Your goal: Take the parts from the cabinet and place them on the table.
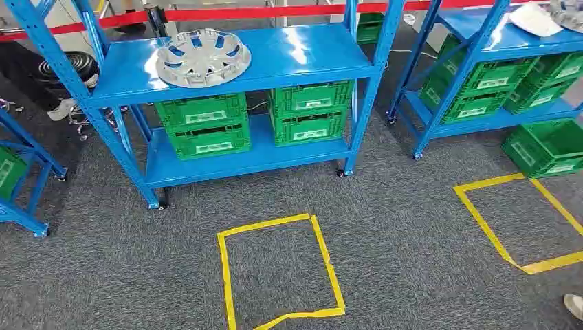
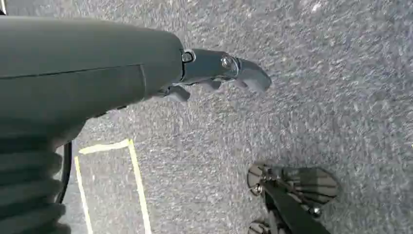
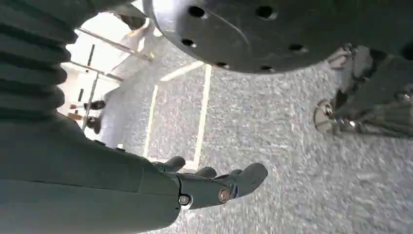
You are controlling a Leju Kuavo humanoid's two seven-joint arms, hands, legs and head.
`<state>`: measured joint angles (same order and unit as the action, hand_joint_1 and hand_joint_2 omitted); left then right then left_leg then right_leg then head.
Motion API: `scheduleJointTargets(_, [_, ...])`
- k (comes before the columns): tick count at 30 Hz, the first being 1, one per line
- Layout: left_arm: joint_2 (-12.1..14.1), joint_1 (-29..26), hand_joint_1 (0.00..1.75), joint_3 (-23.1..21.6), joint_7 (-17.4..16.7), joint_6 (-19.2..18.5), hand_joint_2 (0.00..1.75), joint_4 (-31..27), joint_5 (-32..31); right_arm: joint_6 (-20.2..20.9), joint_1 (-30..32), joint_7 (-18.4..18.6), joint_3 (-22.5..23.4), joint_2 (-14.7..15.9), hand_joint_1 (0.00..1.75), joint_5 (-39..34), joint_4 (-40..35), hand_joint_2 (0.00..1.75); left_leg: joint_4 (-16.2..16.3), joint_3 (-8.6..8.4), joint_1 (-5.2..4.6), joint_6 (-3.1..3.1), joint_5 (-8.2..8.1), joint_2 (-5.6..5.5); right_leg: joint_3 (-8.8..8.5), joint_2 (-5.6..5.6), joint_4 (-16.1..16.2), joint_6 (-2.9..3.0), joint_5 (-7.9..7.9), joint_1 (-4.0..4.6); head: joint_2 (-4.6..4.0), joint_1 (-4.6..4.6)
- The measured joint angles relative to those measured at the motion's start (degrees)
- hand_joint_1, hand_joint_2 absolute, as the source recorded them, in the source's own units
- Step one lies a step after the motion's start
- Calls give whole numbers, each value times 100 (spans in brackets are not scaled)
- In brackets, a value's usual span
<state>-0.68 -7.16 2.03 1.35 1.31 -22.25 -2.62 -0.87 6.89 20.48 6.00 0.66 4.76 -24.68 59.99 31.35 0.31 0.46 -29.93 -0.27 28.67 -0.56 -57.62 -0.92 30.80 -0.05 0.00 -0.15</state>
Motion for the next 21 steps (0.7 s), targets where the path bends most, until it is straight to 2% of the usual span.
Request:
scheduleJointTargets(1, [-11, 19, 0, 52, 41, 39, 0, 9, -74, -22, -22, -63, 118, -17, 0, 131, 22, 0, -3, -5, 2, -3, 2, -1, -1, 1, 0, 0, 0, 3, 0, 0])
scheduleJointTargets(3, [-37, 49, 0, 175, 121, 105, 0, 24, -217, -52, -55, -160, 353, -70, 0, 394, 72, 0, -9, -11, 7, -13, 9, -7, -2, 6, -2, 0, 0, 7, 0, 2])
scheduleJointTargets(13, [-153, 317, 0, 776, 643, 337, 0, 166, -1045, -262, -276, -114, 1635, -300, 0, 1688, 271, 0, -39, -21, 8, -28, 18, -12, 0, 17, -5, 12, 7, 9, 0, 0])
scheduleJointTargets(21, [-179, 796, 0, 962, 1169, 418, 0, 232, -1908, -347, -440, -114, 2477, -431, 0, 2804, 444, 0, -39, -23, 8, -32, 21, -13, -1, 18, -6, 13, 6, 8, 0, 0])
